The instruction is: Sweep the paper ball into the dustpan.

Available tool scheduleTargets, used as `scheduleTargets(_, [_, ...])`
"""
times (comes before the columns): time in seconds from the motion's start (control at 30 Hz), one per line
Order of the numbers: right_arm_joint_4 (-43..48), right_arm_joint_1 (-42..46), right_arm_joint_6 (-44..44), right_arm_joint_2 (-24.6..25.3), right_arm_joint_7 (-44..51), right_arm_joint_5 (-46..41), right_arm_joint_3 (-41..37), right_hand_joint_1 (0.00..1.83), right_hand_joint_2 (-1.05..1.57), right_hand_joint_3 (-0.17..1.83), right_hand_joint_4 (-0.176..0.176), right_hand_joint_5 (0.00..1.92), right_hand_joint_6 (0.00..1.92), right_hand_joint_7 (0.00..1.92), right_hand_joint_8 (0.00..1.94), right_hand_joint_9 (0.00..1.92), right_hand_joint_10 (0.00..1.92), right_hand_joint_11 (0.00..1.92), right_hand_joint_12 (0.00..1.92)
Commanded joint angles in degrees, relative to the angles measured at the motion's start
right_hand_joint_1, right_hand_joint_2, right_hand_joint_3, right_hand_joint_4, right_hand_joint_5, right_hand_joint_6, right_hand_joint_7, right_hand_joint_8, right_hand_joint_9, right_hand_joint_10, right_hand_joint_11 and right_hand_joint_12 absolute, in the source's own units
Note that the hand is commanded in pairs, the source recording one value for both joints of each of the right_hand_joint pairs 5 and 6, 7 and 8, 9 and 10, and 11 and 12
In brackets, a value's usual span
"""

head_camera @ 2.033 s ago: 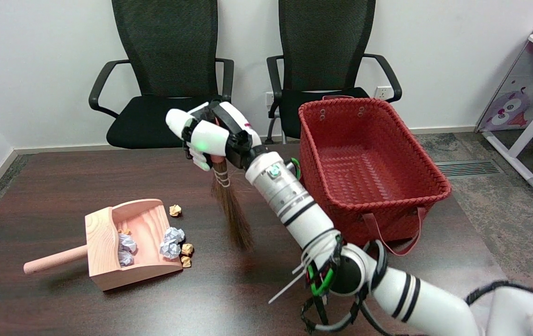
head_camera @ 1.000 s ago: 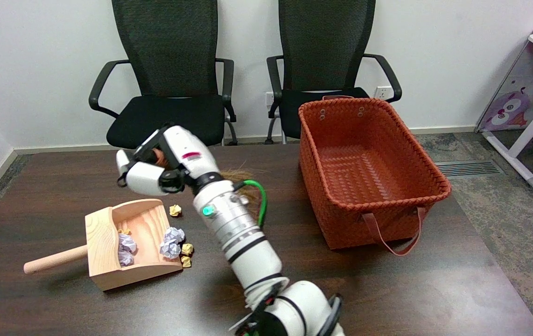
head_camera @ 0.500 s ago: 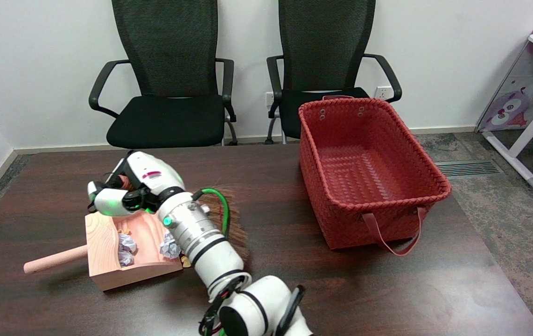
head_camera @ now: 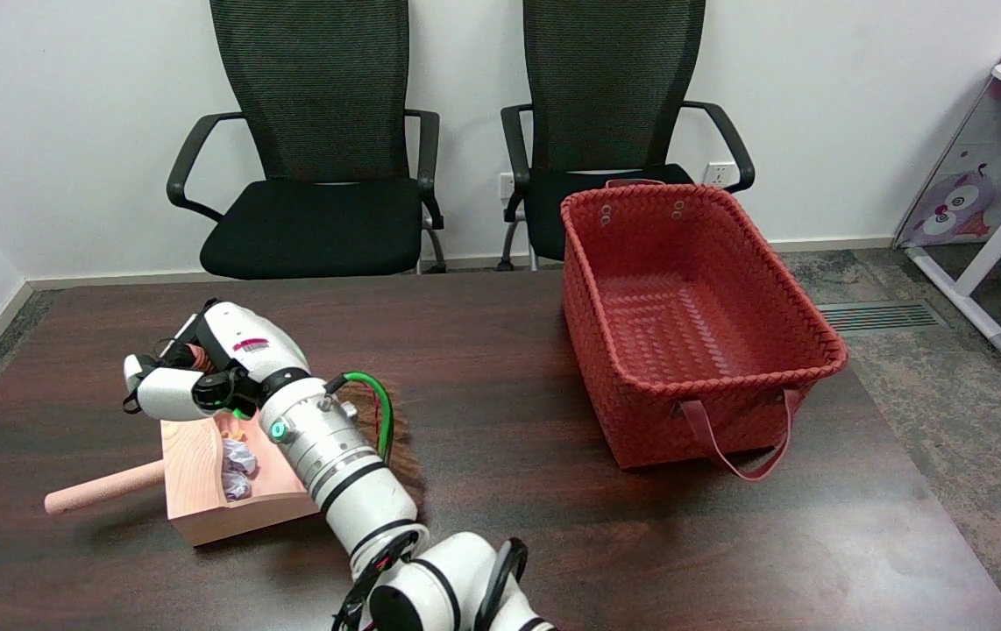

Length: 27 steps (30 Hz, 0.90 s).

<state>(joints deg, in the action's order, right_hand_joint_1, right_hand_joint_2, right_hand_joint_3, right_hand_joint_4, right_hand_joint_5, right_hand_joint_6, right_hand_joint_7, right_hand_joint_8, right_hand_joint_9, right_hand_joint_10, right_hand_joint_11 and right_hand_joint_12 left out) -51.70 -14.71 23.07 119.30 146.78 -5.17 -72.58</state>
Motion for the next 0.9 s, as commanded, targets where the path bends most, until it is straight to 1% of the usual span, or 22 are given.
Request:
scheduleTargets(0.03, [25.2, -10.4, 19.6, -0.2, -0.2, -21.8, 6.8, 0.70, 1.57, 1.83, 0.069, 1.92, 1.92, 1.92, 1.92, 1.92, 1.92, 1.92, 1.92])
scheduleTargets(0.13, [28.8, -12.9, 22.1, -0.8, -0.8, -28.4, 11.2, 0.67, 1.57, 1.83, 0.066, 1.92, 1.92, 1.92, 1.92, 1.92, 1.92, 1.92, 1.92])
scheduleTargets(0.2, [28.8, -13.5, 22.4, -1.7, -1.5, -34.4, 14.3, 0.66, 1.57, 1.83, 0.065, 1.92, 1.92, 1.92, 1.92, 1.92, 1.92, 1.92, 1.92])
scheduleTargets(0.33, [28.5, -14.1, 23.0, -2.7, -6.9, -41.0, 17.6, 0.63, 1.57, 1.83, 0.058, 1.92, 1.92, 1.92, 1.92, 1.92, 1.92, 1.92, 1.92])
scheduleTargets(0.4, [28.5, -14.3, 23.4, -3.2, -10.5, -41.4, 18.0, 0.60, 1.57, 1.81, 0.052, 1.92, 1.92, 1.92, 1.92, 1.92, 1.92, 1.92, 1.92])
scheduleTargets(0.53, [28.5, -14.8, 24.6, -3.9, -13.8, -41.4, 18.8, 0.58, 1.57, 1.72, 0.041, 1.92, 1.92, 1.92, 1.92, 1.92, 1.92, 1.92, 1.92])
scheduleTargets(0.7, [28.2, -15.9, 26.2, -4.9, -18.9, -41.4, 19.3, 0.57, 1.52, 1.51, 0.027, 1.92, 1.92, 1.92, 1.92, 1.92, 1.92, 1.92, 1.92])
scheduleTargets(0.9, [27.3, -17.2, 27.7, -6.2, -28.1, -41.4, 19.9, 0.57, 1.47, 1.36, 0.021, 1.92, 1.92, 1.92, 1.92, 1.92, 1.92, 1.92, 1.92])
